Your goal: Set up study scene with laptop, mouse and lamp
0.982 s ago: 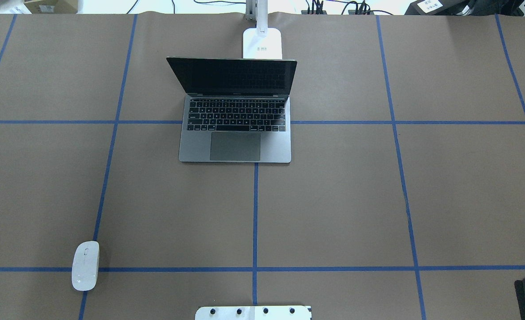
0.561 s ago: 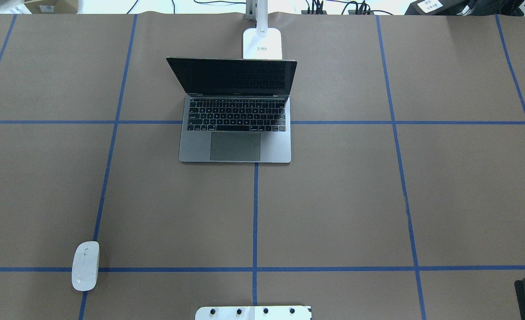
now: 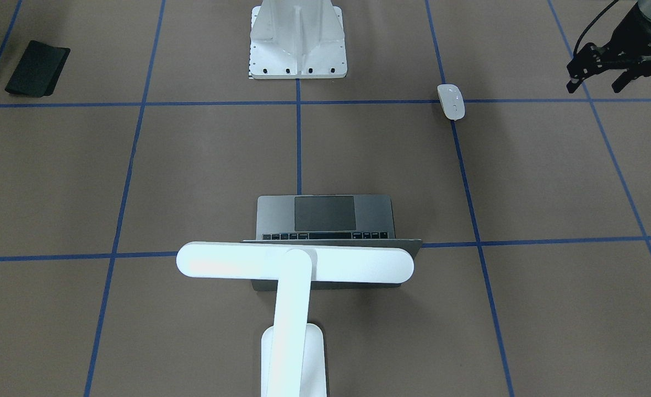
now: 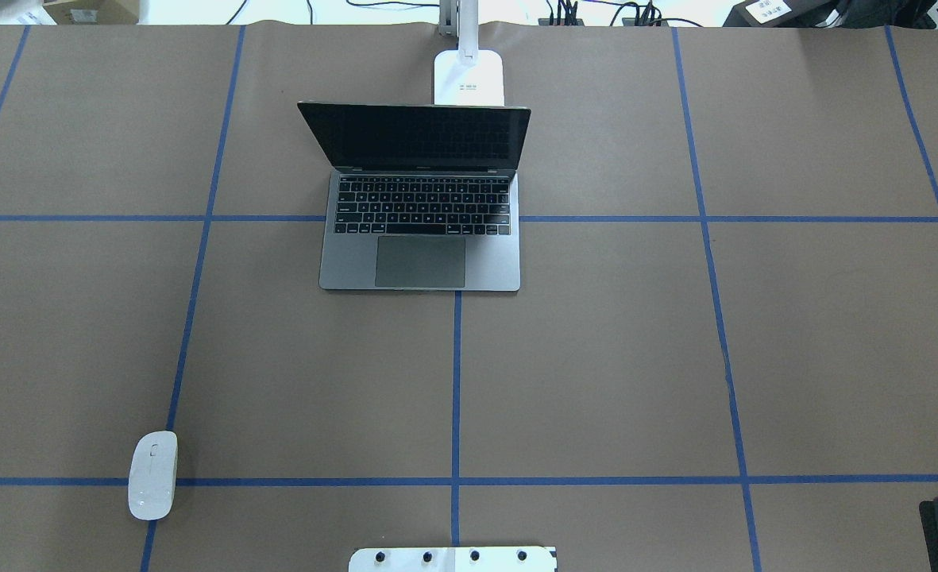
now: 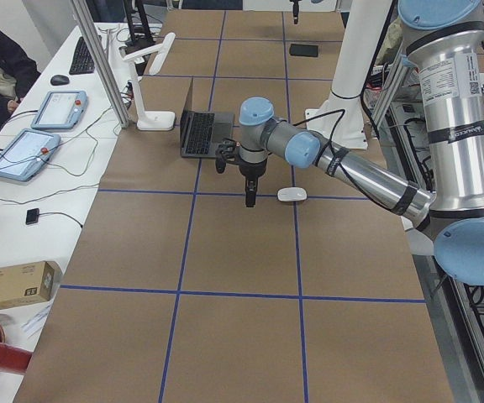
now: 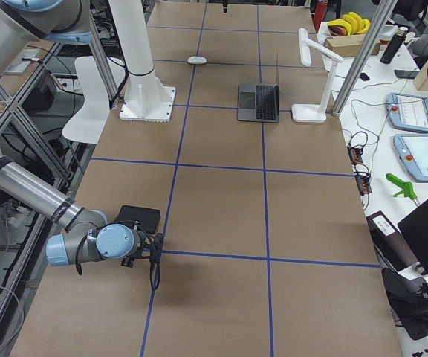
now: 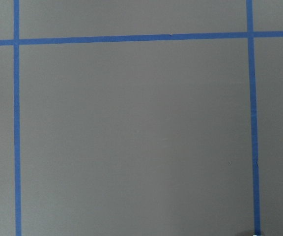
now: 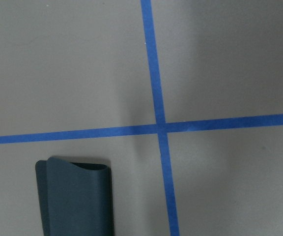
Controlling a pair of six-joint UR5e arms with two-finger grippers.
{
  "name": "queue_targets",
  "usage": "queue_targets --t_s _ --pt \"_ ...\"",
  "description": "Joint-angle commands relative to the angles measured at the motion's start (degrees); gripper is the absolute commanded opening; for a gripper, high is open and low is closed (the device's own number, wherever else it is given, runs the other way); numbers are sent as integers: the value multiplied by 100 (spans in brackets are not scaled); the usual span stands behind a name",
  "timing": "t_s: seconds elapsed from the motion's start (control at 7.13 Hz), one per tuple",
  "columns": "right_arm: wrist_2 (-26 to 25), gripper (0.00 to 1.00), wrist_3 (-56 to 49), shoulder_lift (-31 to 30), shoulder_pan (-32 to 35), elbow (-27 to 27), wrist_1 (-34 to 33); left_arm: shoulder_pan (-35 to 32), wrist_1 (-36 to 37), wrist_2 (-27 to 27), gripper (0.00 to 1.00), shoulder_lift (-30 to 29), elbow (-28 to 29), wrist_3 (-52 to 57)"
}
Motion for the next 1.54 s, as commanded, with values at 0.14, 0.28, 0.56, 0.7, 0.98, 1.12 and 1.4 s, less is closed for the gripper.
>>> queue_targets --t_s 0.14,0.28,0.56,0.7,0.98,1.12,1.4 --pt "209 100 -42 -49 -47 -93 58 -113 -34 -4 100 109 37 242" --pt "384 100 -86 -49 -109 -119 93 -114 -34 5 100 118 38 251" --pt "474 100 -113 -40 -249 -224 102 -157 -34 5 100 118 55 286" --pt "692 100 -147 -5 -389 -286 111 -192 -34 -4 100 126 90 365" --pt "808 100 -279 65 -855 -287 129 -210 -34 -4 100 118 108 375" --pt "808 100 -297 109 -926 -287 129 -210 -34 5 100 118 108 375" --pt "756 100 -297 206 -1031 -287 111 -210 -34 5 100 126 99 383"
